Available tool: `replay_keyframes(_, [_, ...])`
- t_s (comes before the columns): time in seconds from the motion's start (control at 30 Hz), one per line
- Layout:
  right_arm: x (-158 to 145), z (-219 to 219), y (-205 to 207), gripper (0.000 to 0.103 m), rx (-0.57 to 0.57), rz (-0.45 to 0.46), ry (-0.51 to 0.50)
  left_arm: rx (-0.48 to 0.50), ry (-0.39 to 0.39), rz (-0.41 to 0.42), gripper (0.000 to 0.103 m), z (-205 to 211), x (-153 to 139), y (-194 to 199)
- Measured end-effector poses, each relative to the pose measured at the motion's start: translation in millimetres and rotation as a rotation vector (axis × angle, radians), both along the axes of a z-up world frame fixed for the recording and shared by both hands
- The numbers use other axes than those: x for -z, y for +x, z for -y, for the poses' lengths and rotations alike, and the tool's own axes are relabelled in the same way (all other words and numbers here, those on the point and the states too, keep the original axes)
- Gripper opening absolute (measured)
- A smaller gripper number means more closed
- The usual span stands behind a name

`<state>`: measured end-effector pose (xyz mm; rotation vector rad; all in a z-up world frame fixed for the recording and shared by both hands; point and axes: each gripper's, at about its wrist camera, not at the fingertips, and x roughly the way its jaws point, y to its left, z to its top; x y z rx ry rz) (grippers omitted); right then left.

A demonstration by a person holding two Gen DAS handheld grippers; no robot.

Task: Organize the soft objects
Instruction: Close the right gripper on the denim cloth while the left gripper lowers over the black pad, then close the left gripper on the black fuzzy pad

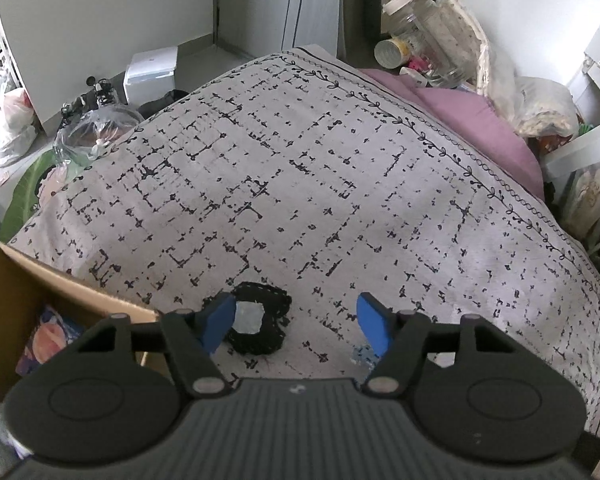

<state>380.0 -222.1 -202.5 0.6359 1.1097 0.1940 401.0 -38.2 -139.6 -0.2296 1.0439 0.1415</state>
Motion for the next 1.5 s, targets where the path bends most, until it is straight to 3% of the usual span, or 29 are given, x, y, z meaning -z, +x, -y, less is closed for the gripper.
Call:
replay_keyframes(0.13, [6.3,-11.2,2.2,0.060,-0.037,-0.012,-0.056,0.003,0.011,-0.021,0.066,-1.4,5.3,5.0])
replay_keyframes(0.37, [7.2,-22.4,3.4,0.056,-0.074,0.021,-0.116,0.004,0.015,-0.050,0.066,-0.9,15.6,12.4])
replay_keyframes(0.53, [6.4,-35.1,2.7,0.041,-0.134,0.059,-0.209,0.009,0.023,-0.060,0.066,0.3,15.8,17.2])
replay_keyframes(0.7, [3.8,-30.5,3.6,0.032,-0.123,0.051,-0.187,0.021,0.054,-0.065,0.066,4.9,13.7,21.8])
replay_keyframes(0.93, [-4.2,-15.4,0.7,0.031,-0.046,0.064,-0.175,0.073,0.175,-0.088,0.066,28.6,19.0,22.9])
replay_keyframes(1.23, [-8.4,7.1,-0.4,0.031,0.069,0.056,-0.136,0.065,0.255,-0.103,0.066,39.9,33.9,21.7])
replay_keyframes(1.5, [-8.1,10.8,-0.5,0.032,0.086,0.053,-0.099,0.078,0.344,-0.142,0.059,47.1,56.8,28.7])
